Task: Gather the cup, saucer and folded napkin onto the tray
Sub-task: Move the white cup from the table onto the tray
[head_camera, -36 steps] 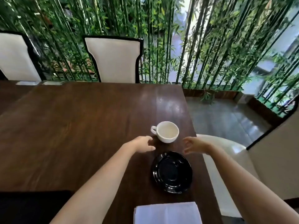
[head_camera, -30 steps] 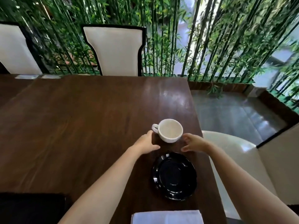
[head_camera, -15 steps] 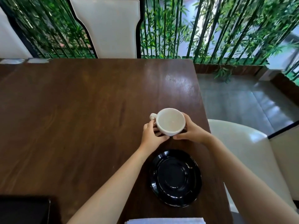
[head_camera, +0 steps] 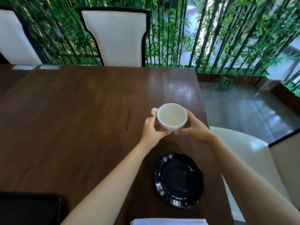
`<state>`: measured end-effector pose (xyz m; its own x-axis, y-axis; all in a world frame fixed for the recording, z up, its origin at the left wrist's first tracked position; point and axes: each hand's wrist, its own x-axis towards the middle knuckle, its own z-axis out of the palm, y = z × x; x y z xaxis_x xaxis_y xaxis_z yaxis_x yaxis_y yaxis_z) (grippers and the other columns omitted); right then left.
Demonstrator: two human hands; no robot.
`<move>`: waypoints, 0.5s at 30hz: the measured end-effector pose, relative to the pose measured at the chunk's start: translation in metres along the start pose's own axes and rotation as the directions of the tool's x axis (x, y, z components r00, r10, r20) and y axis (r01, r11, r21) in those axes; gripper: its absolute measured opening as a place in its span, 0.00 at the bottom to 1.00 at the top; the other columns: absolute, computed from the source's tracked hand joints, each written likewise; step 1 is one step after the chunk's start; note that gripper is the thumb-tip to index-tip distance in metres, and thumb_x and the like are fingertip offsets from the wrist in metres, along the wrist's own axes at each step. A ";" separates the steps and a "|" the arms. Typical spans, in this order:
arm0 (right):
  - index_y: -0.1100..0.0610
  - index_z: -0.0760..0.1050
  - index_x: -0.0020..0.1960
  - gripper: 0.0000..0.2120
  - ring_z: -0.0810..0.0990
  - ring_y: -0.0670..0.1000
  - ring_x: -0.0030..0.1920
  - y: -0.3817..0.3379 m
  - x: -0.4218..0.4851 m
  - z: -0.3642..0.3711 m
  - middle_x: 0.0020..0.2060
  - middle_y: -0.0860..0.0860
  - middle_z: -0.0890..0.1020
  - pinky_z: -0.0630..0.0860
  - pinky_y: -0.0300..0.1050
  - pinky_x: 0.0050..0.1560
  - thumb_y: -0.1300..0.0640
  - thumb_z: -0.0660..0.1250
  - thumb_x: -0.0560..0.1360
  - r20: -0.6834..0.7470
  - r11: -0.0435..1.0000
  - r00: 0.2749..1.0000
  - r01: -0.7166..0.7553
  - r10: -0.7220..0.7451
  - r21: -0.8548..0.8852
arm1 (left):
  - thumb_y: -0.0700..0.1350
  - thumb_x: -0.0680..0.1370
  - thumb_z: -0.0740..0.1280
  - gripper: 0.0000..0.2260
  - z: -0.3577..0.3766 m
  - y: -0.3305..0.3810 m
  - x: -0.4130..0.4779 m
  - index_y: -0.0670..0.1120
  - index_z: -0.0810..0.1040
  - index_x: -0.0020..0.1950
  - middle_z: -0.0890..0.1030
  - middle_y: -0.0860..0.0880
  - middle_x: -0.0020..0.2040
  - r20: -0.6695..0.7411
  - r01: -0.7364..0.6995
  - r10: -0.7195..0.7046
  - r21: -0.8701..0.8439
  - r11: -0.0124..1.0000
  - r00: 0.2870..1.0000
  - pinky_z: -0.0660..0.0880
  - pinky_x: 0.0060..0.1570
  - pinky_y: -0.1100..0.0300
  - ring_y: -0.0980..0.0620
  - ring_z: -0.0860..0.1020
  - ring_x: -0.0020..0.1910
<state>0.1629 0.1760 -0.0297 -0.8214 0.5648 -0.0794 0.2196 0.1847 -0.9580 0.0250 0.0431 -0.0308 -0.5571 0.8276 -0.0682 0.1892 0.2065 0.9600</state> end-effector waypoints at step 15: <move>0.43 0.66 0.66 0.37 0.76 0.40 0.60 -0.145 -0.012 0.015 0.59 0.41 0.77 0.75 0.34 0.56 0.62 0.77 0.63 -0.008 0.980 0.985 0.168 -0.170 -0.109 | 0.41 0.67 0.77 0.31 -0.089 0.102 -0.031 0.42 0.70 0.68 0.71 0.42 0.63 -0.094 -0.212 0.219 0.079 0.974 0.971 0.70 0.40 0.81 0.55 0.75 0.53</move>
<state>0.1332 0.1300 0.1063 -0.8424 0.5318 0.0870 0.1345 0.3638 -0.9217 -0.0101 -0.0077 0.0936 -0.5756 0.8000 0.1697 0.3663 0.0667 0.9281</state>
